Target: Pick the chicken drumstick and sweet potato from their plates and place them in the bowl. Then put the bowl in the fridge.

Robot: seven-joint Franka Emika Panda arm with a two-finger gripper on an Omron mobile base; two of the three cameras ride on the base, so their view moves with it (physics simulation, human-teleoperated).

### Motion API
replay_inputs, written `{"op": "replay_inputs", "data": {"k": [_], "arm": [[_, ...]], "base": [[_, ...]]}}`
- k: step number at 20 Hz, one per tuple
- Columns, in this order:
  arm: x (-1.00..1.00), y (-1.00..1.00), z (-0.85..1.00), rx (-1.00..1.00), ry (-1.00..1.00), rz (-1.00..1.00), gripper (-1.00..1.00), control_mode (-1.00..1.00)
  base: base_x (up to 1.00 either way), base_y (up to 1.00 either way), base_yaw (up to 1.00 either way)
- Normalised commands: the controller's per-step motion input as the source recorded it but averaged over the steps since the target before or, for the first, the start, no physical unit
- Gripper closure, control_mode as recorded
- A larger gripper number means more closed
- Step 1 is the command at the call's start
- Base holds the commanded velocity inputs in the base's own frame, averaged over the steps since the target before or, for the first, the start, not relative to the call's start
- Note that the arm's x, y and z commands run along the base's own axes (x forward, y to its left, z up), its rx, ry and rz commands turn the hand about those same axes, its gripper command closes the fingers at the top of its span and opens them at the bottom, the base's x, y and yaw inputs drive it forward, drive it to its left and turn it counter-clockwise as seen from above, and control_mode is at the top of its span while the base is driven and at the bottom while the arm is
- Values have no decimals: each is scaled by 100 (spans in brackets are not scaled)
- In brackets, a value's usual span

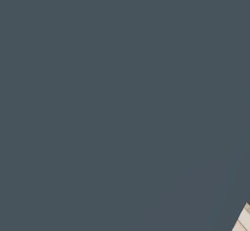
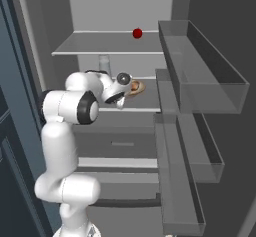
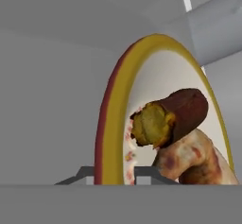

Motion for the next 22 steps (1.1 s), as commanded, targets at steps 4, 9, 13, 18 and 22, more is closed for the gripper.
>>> {"op": "replay_inputs", "data": {"k": [4, 9, 13, 18, 22], "arm": [[26, 0, 0, 0, 2, 0, 100, -100], [11, 1, 0, 0, 0, 0, -100, -100], [11, 0, 0, 0, 0, 0, -100, -100], [-3, 0, 13, 0, -1, 0, -100, -100], [-30, 0, 27, 0, -5, 0, -100, -100]], "base": [[0, 0, 0], [0, 0, 0], [0, 0, 0], [0, 0, 0], [0, 0, 0]]}}
